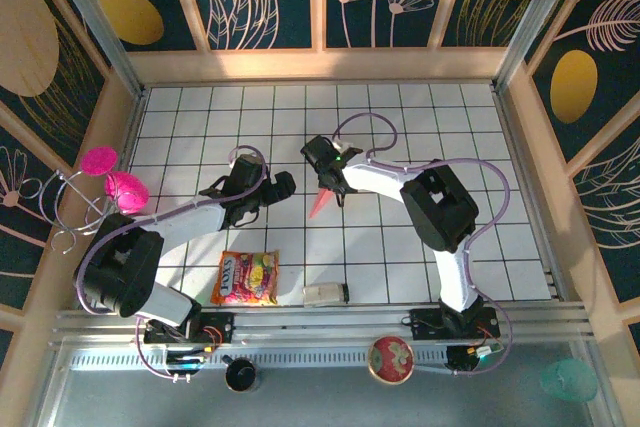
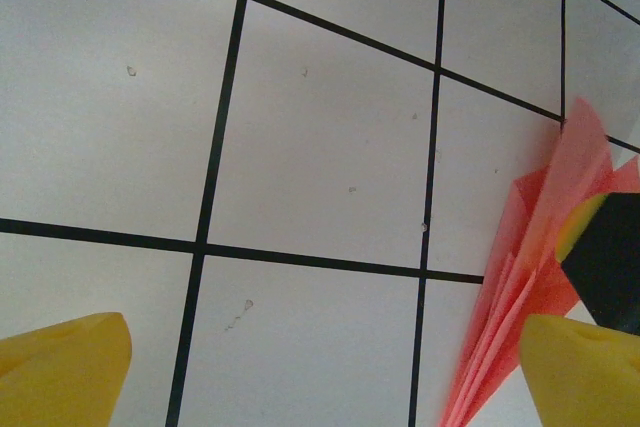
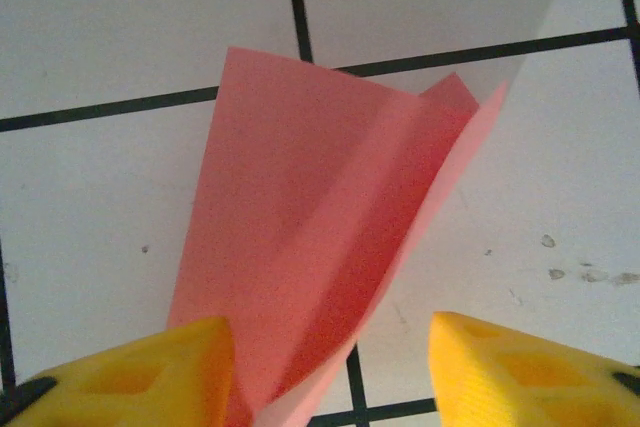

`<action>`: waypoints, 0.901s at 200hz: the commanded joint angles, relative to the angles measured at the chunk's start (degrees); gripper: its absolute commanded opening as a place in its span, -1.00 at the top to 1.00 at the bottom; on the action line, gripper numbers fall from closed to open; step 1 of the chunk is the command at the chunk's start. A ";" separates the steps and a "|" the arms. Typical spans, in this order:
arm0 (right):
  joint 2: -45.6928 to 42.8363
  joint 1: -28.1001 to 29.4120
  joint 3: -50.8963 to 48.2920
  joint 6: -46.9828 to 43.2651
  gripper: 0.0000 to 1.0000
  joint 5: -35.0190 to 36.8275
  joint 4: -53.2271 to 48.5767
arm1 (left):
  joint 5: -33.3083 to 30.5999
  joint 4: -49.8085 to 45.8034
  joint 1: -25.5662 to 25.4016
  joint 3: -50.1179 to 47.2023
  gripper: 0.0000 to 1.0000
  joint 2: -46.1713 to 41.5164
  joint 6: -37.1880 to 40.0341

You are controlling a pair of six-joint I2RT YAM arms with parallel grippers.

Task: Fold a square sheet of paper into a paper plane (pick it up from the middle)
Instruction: Turn over a paper plane at the center of the table.

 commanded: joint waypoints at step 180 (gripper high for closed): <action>-9.00 -1.78 -7.68 3.73 1.00 -1.87 4.59 | 1.14 2.34 0.39 0.46 -0.98 0.22 -1.43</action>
